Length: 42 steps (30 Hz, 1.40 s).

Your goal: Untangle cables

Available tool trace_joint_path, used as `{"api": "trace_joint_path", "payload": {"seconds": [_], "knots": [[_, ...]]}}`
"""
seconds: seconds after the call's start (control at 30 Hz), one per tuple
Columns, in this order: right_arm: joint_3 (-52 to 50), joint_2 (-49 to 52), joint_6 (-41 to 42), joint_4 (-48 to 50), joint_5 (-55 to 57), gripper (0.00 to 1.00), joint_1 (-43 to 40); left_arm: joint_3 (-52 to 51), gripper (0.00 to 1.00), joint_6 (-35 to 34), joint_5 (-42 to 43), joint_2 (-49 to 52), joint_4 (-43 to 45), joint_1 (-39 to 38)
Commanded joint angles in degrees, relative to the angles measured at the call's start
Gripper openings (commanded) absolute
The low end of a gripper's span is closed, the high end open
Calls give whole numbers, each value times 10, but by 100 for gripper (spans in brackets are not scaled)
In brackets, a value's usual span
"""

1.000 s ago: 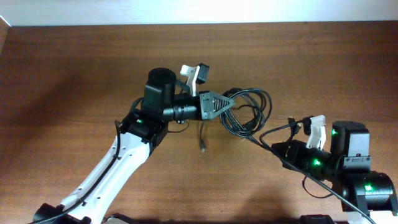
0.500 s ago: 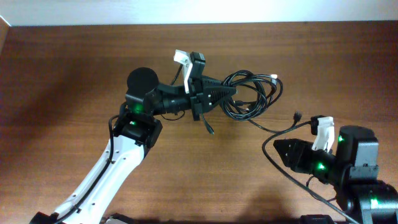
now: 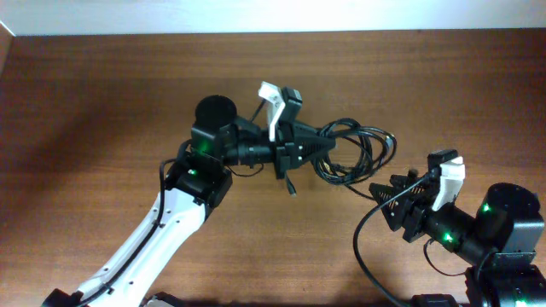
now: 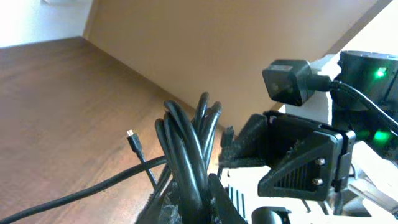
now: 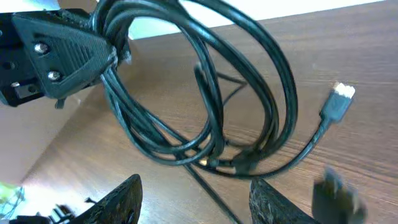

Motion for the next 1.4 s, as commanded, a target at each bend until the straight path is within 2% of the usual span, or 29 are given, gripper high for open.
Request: {"api": "trace_joint_path", "payload": {"seconds": [0.0,0.27,0.37,0.67,0.7,0.77,0.93,1.07,1.2,1.37], "knots": [[-2,-4,-20,4,56,54,-2,14,0,9,36,-15,2,-2],[-2,-3,-20,5,63,53,-2,14,0,-11,17,-15,5,-47],[-2,-3,-20,4,64,34,-2,14,0,-11,10,-15,12,-50],[-2,9,-20,3,48,23,-2,14,0,-13,-1,-15,59,-67],[-2,9,-20,3,48,13,-2,14,0,-13,-1,-15,58,-67],[-2,9,-20,3,46,4,-2,14,0,-13,-1,-15,59,-67],[-2,9,-20,-11,46,4,-2,14,0,-13,-18,-15,57,-67],[-2,9,-20,-49,50,4,-2,14,0,-14,-77,-15,36,-67],[-2,9,-18,-62,51,4,-2,14,0,-50,-151,-15,-14,-66],[-2,9,-18,-62,51,4,-2,14,0,-69,-190,-15,-18,-66]]}}
